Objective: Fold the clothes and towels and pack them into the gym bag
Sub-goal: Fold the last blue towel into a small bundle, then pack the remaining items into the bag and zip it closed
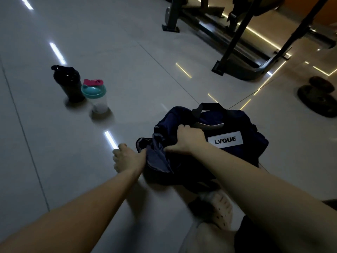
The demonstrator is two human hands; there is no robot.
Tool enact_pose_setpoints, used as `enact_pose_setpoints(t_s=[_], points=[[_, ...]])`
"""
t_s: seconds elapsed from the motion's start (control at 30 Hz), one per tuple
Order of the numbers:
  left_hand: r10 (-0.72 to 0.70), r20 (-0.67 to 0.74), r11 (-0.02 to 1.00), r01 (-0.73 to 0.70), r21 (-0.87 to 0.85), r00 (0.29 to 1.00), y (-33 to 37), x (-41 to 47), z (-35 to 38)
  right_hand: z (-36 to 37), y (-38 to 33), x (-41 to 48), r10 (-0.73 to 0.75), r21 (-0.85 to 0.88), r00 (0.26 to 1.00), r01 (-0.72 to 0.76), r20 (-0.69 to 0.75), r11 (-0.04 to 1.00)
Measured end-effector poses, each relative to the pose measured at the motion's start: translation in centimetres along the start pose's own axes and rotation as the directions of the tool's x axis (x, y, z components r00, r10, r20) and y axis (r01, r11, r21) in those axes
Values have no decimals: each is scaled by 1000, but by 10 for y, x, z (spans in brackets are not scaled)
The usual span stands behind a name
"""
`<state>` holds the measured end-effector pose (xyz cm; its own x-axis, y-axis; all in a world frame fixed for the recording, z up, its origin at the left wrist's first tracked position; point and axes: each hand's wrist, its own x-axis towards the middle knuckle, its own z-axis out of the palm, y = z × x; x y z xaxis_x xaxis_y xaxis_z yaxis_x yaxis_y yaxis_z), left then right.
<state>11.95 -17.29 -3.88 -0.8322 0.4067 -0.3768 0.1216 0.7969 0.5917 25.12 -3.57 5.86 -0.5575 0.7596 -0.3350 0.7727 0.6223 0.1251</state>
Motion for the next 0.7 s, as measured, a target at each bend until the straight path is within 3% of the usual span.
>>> enact_pose_setpoints(t_s=[0.07, 0.13, 0.37, 0.5, 0.6, 0.7], points=[[-39, 234, 978, 85, -190, 972, -9, 2, 4, 8, -8, -6, -28, -152, 1000, 29, 9, 988], [11, 381, 962, 94, -256, 925, -20, 1, 6, 9, -5, -10, -60, -175, 998, 64, 32, 982], [26, 341, 997, -48, 57, 940, -64, 27, -12, -14, 38, -13, 68, -40, 997, -67, 20, 997], [2, 393, 1000, -14, 26, 920, -56, 39, -13, -21, 38, -9, 103, 9, 989, -104, 104, 995], [4, 429, 999, 16, -44, 903, -35, 56, -25, -15, 16, 1, 53, 13, 997, -53, -46, 999], [62, 361, 998, -68, 3, 930, -8, 82, -46, -6, -12, 15, -29, 6, 976, 31, -215, 1000]])
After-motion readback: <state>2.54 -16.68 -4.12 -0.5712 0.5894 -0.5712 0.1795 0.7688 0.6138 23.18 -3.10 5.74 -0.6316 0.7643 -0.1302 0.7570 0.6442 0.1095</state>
